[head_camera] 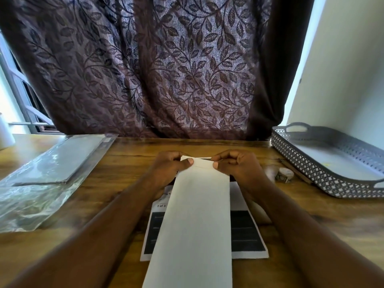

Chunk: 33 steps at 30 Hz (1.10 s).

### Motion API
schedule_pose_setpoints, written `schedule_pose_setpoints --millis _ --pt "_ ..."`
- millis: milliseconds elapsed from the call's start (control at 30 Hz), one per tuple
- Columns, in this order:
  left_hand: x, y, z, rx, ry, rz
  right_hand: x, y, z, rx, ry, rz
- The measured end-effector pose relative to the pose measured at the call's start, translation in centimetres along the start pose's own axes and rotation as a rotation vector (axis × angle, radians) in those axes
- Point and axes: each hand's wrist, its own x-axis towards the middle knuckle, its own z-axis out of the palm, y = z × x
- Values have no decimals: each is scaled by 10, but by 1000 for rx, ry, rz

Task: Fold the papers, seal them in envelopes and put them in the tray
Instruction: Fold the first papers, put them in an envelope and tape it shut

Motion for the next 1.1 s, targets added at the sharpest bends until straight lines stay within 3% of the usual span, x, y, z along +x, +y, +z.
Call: schedule_pose_setpoints --millis 267,500,633,767,1100 --pt "-10 2 17 225 -29 261 -1 1 7 -256 -83 -157" --pt "-9 4 16 285 9 322 -1 -3 9 -267 -99 -187" --pt "-6 3 9 247 57 258 0 -4 2 -261 -85 -83" --pt "-4 3 -1 166 78 213 0 -4 -10 -78 -107 115" --pt "-2 3 -5 129 101 105 1 0 -12 121 -146 216"
